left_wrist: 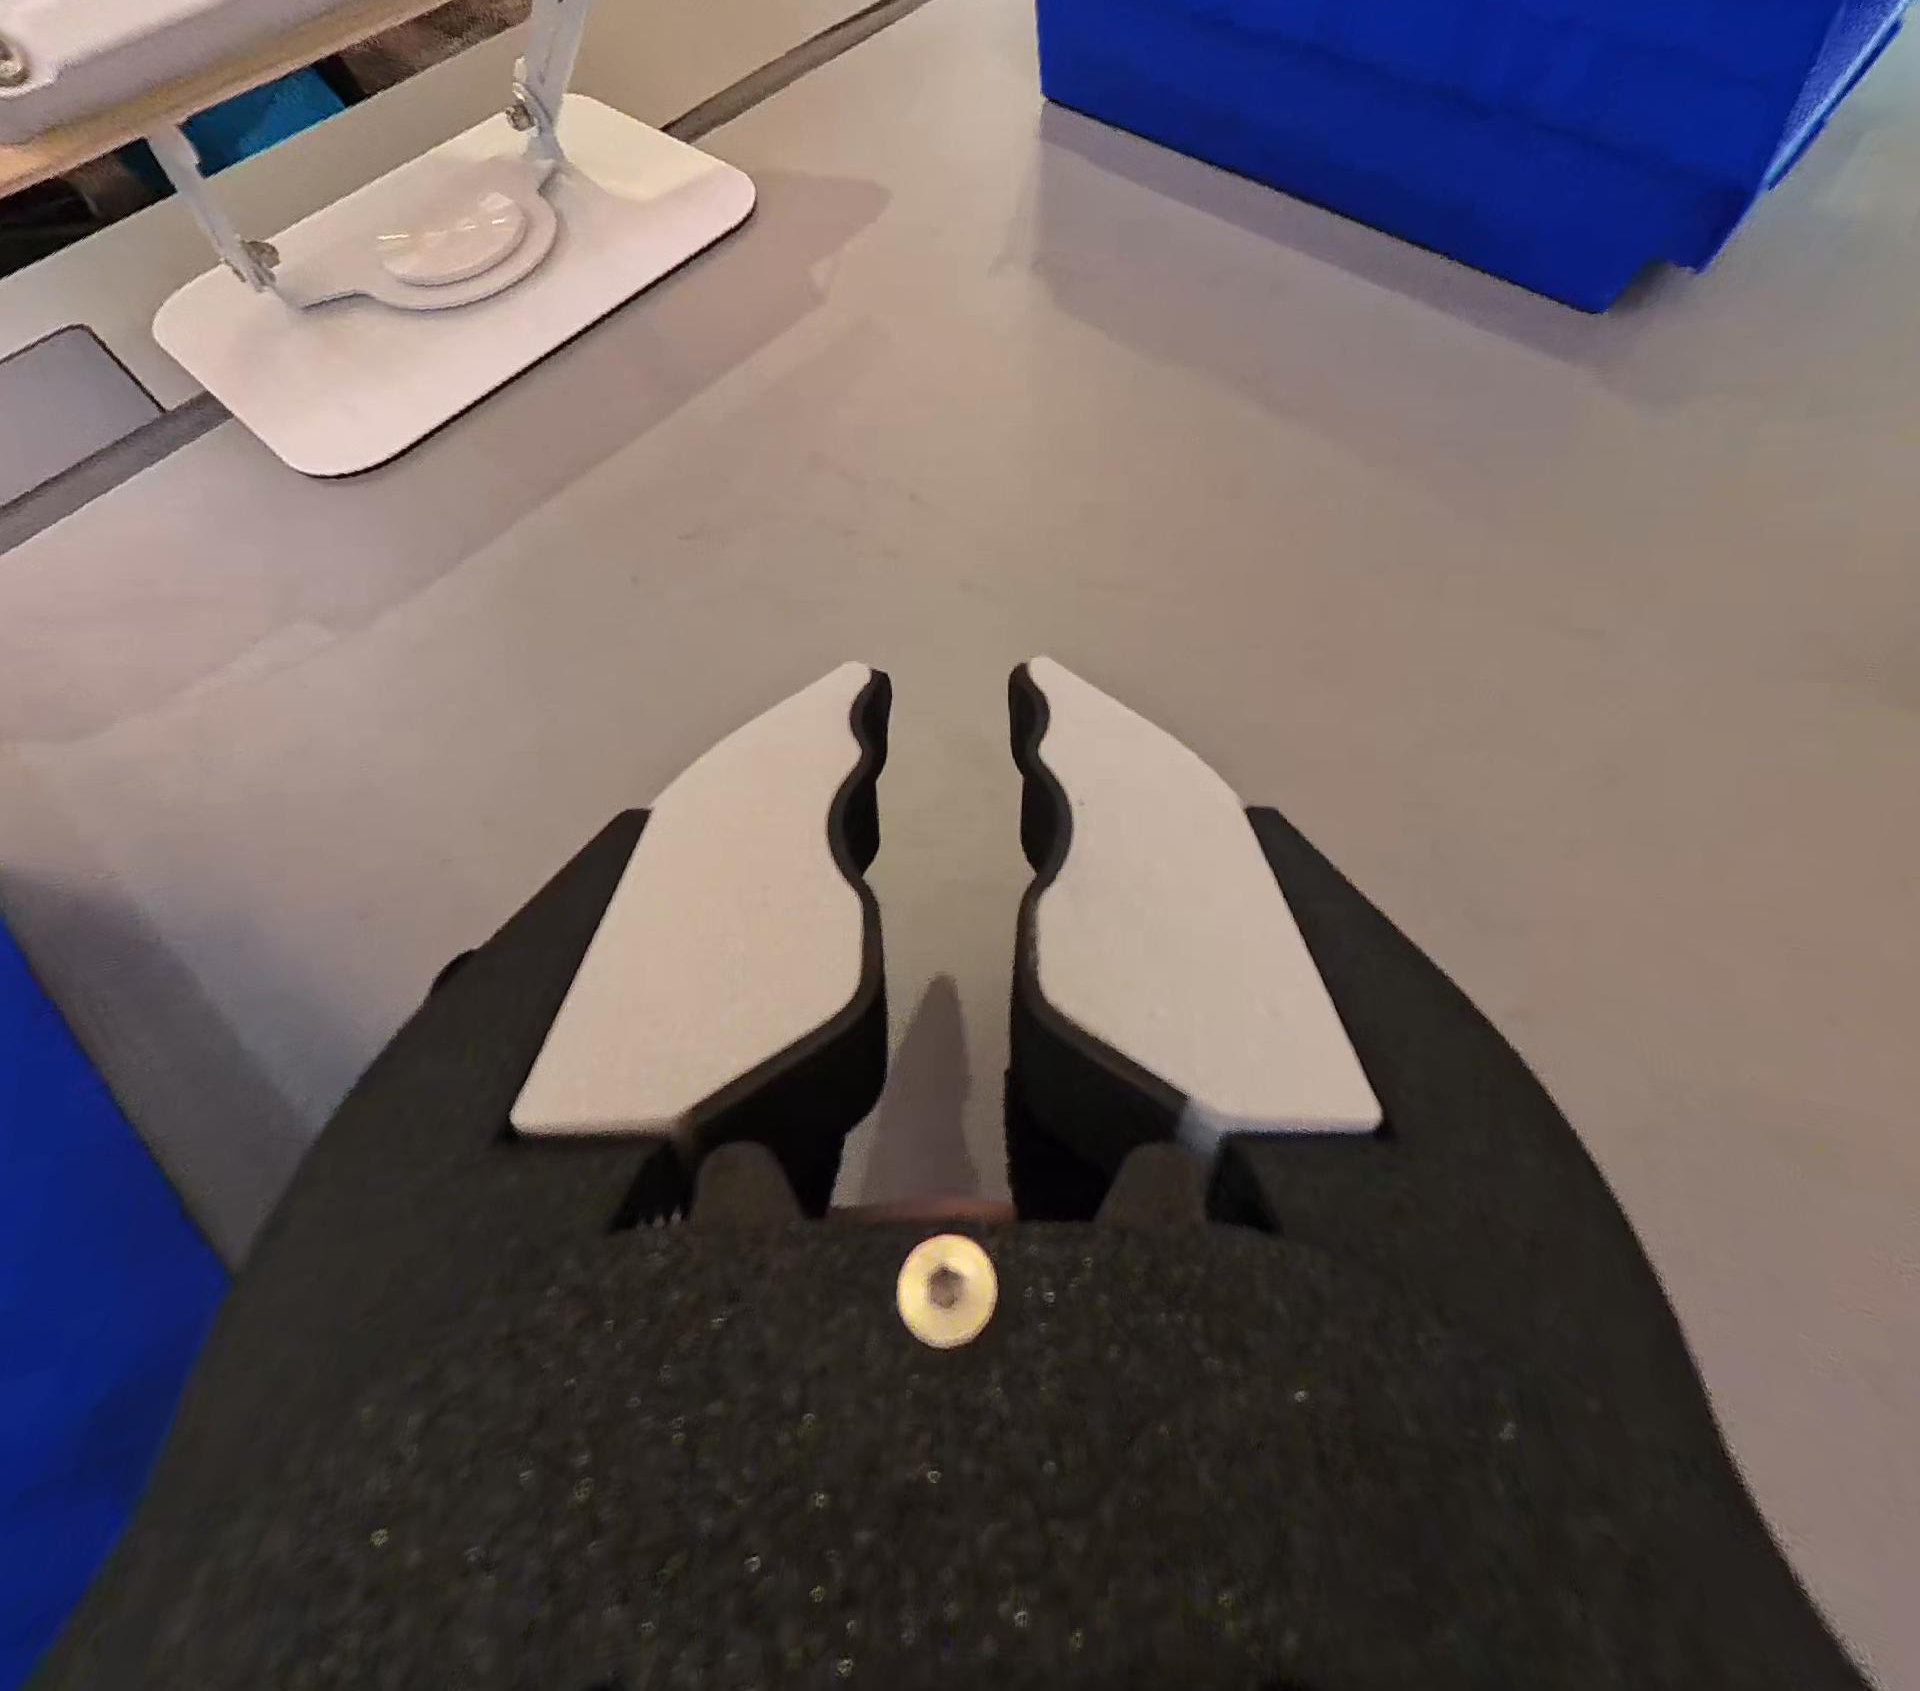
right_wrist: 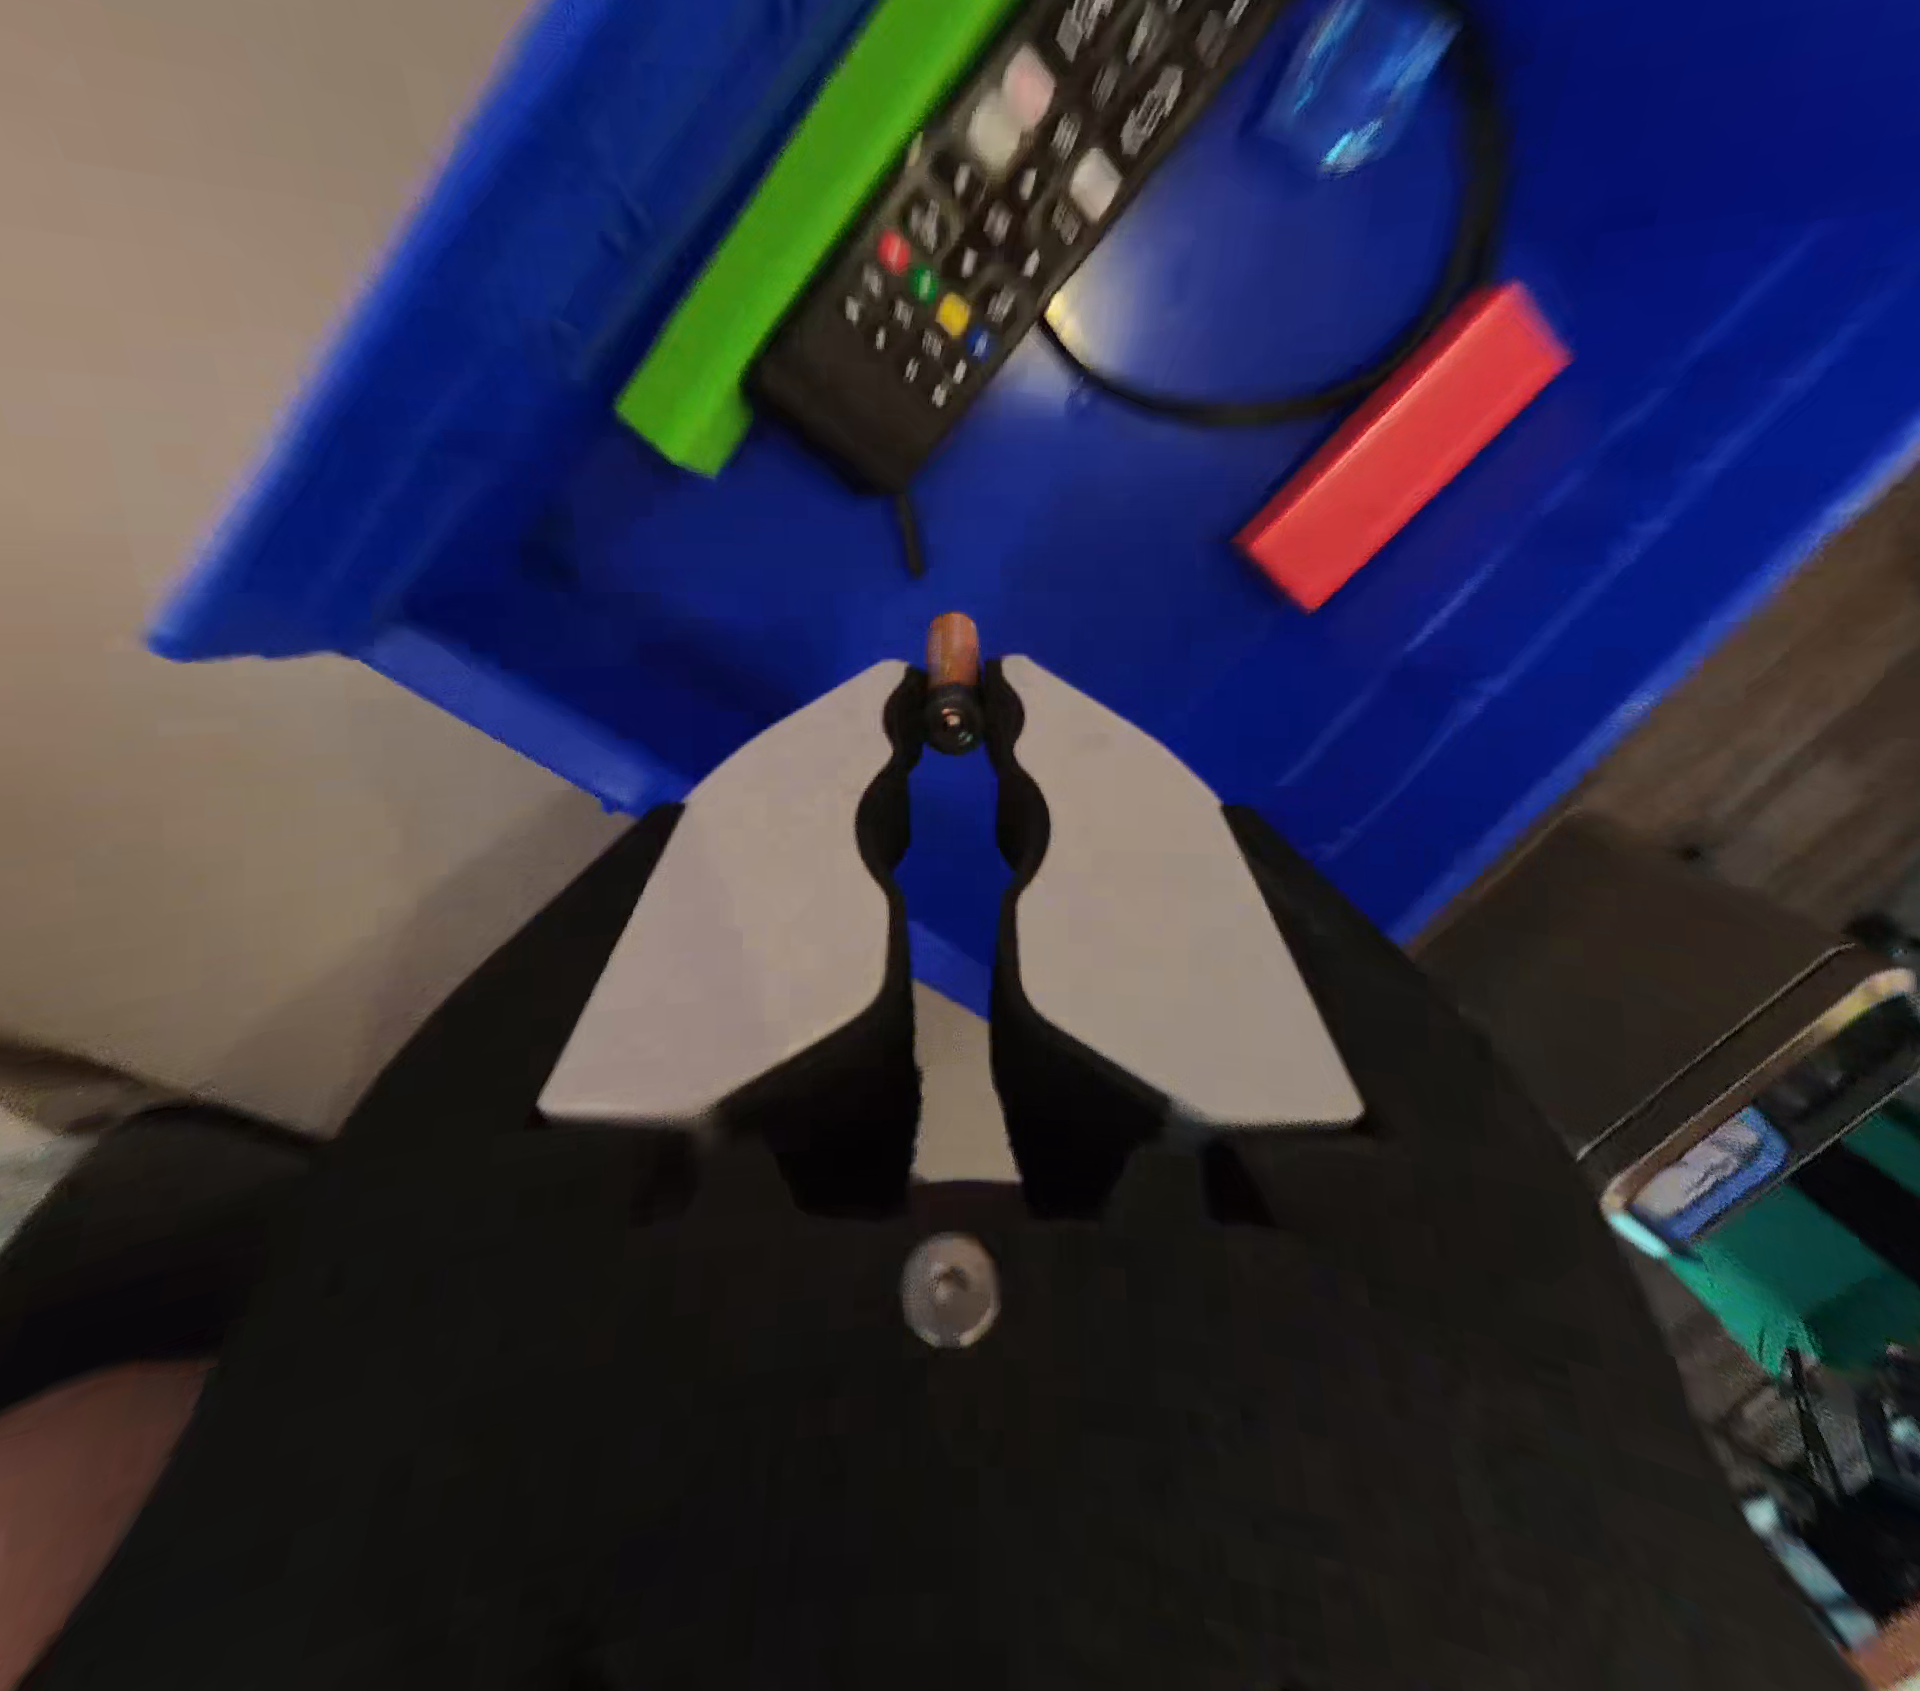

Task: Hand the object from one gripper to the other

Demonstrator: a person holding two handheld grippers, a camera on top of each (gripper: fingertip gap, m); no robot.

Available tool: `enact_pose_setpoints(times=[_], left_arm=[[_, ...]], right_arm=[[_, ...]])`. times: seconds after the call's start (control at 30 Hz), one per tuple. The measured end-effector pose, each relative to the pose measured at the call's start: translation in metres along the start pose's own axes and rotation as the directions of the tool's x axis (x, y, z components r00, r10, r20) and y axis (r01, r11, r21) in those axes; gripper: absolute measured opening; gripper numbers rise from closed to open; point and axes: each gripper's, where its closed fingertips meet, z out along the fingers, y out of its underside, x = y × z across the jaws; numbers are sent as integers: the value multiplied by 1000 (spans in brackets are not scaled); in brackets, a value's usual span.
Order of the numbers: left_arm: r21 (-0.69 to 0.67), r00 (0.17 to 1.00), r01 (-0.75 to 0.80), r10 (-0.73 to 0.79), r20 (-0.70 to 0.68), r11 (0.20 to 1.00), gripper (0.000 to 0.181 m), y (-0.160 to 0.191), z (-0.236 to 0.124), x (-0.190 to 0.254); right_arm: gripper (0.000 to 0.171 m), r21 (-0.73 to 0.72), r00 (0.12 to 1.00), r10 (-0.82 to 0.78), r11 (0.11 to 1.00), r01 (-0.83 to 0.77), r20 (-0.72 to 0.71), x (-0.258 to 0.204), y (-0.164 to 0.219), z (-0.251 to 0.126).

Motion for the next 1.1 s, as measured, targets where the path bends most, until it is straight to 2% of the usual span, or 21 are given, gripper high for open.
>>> enact_pose_setpoints(times=[0.07,0.13,0.3,0.4,0.57,0.67,0.73,0.77,0.87,0.97,1.03,1.1], left_arm=[[4,1000,-4,4,-10,1000,22,-5,-4,9],[15,1000,2,-1,-28,1000,23,-8,-10,22],[4,999,-17,18,-37,1000,23,6,-26,54],[-11,999,-11,11,-46,1000,23,20,-35,71],[-21,997,40,-42,-72,999,25,35,-49,90],[-6,995,74,-74,-66,997,26,40,-58,91],[14,994,103,-102,-47,995,29,42,-66,87],[34,992,121,-120,-33,992,34,42,-71,83],[115,984,176,-179,14,978,50,41,-92,70],[183,971,194,-215,101,964,53,45,-116,48],[214,959,202,-238,155,956,56,51,-132,34],[231,945,222,-268,189,947,57,59,-145,23]], right_arm=[[11,-86,999,-5,996,9,45,-2,11,22],[11,-108,998,-16,994,23,67,-2,9,39],[12,-55,998,-47,997,49,30,10,-14,67],[12,-51,997,-32,998,36,67,8,-20,78],[12,-30,997,-24,999,26,71,9,-22,79],[28,-3,998,1,1000,0,60,15,-24,73],[39,116,997,22,993,-30,71,17,-37,46],[39,209,998,32,977,-44,61,19,-47,23],[38,535,998,57,844,-29,-36,21,-78,-78],[37,834,990,84,550,47,-112,-8,-97,-181],[33,927,992,94,372,41,-82,-43,-99,-210],[31,951,998,48,306,-41,27,-93,-98,-190]])
